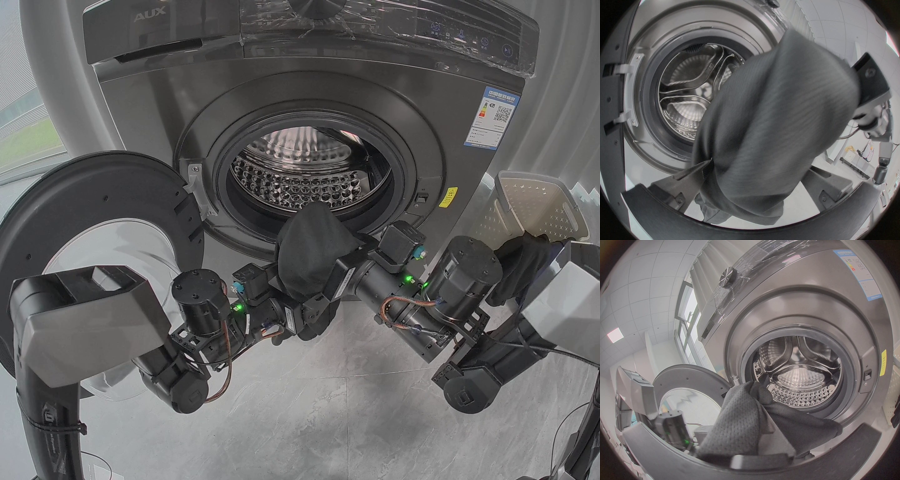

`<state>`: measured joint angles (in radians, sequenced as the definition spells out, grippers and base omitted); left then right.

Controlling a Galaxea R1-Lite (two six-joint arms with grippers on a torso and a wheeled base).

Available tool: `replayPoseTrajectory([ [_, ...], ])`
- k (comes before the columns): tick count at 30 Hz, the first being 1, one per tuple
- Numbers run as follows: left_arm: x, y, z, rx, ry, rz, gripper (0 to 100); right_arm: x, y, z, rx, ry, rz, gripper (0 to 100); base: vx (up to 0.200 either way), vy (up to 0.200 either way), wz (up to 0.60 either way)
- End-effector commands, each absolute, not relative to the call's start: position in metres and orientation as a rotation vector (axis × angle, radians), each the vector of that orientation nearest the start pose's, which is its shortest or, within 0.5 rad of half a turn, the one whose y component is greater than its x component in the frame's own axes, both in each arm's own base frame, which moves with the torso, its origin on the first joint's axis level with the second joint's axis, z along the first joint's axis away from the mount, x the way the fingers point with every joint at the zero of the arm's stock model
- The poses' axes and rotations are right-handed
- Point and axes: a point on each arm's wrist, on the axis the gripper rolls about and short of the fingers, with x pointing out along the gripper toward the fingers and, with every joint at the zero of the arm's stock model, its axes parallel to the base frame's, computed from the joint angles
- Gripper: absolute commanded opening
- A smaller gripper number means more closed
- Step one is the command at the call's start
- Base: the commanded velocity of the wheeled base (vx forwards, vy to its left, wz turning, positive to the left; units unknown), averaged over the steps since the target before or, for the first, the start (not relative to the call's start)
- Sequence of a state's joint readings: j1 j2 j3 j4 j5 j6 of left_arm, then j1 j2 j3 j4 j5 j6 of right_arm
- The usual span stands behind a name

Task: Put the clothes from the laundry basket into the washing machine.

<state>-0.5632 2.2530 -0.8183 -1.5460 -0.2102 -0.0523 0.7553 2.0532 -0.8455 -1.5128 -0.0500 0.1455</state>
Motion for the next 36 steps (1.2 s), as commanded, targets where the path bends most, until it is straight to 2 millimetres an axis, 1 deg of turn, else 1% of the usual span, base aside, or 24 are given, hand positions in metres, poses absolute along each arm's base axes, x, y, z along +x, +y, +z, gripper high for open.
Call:
replayPoseTrajectory([
  [1, 0.341, -0.215, 0.059, -0.064, -0.062, -0.755, 100, 0.263, 0.257, 0.162, 0.267, -0.235, 0.742, 0, 0.000, 0.000, 0.00],
  [3, 0.345, -0.216, 0.054, -0.062, -0.058, -0.752, 100, 0.258, 0.259, 0.165, 0.274, -0.241, 0.742, 0, 0.000, 0.000, 0.00],
  [8, 0.349, -0.217, 0.053, -0.065, -0.069, -0.747, 100, 0.252, 0.264, 0.164, 0.284, -0.229, 0.760, 0, 0.000, 0.000, 0.00],
  [16, 0.355, -0.220, 0.056, -0.071, -0.097, -0.735, 100, 0.251, 0.263, 0.163, 0.283, -0.223, 0.759, 0, 0.000, 0.000, 0.00],
  [17, 0.356, -0.220, 0.058, -0.074, -0.104, -0.720, 0, 0.251, 0.263, 0.162, 0.286, -0.218, 0.759, 0, 0.000, 0.000, 0.00],
  [21, 0.362, -0.222, 0.068, -0.106, -0.141, -0.689, 0, 0.253, 0.255, 0.159, 0.283, -0.211, 0.739, 0, 0.000, 0.000, 0.00],
  [24, 0.366, -0.218, 0.080, -0.140, -0.172, -0.655, 0, 0.254, 0.242, 0.158, 0.287, -0.198, 0.713, 0, 0.000, 0.000, 0.00],
  [26, 0.364, -0.214, 0.091, -0.149, -0.194, -0.649, 0, 0.262, 0.231, 0.158, 0.285, -0.197, 0.674, 0, 0.000, 0.000, 0.00],
  [27, 0.364, -0.214, 0.091, -0.149, -0.194, -0.649, 0, 0.262, 0.231, 0.158, 0.285, -0.197, 0.674, 0, 0.000, 0.000, 0.00],
  [28, 0.362, -0.210, 0.099, -0.157, -0.206, -0.644, 0, 0.272, 0.219, 0.156, 0.279, -0.197, 0.630, 0, 0.000, 0.000, 0.00],
  [29, 0.362, -0.210, 0.100, -0.157, -0.208, -0.644, 0, 0.272, 0.218, 0.156, 0.278, -0.196, 0.626, 0, 0.000, 0.000, 0.00],
  [30, 0.357, -0.206, 0.107, -0.164, -0.213, -0.645, 0, 0.278, 0.211, 0.155, 0.274, -0.195, 0.602, 0, 0.000, 0.000, 0.00],
  [31, 0.357, -0.206, 0.107, -0.164, -0.213, -0.645, 0, 0.278, 0.211, 0.155, 0.274, -0.195, 0.602, 0, 0.000, 0.000, 0.00],
  [32, 0.350, -0.203, 0.116, -0.175, -0.218, -0.647, 0, 0.282, 0.207, 0.152, 0.269, -0.188, 0.586, 0, 0.000, 0.000, 0.00],
  [36, 0.343, -0.200, 0.126, -0.181, -0.229, -0.651, 0, 0.281, 0.210, 0.141, 0.257, -0.153, 0.590, 0, 0.000, 0.000, 0.00],
])
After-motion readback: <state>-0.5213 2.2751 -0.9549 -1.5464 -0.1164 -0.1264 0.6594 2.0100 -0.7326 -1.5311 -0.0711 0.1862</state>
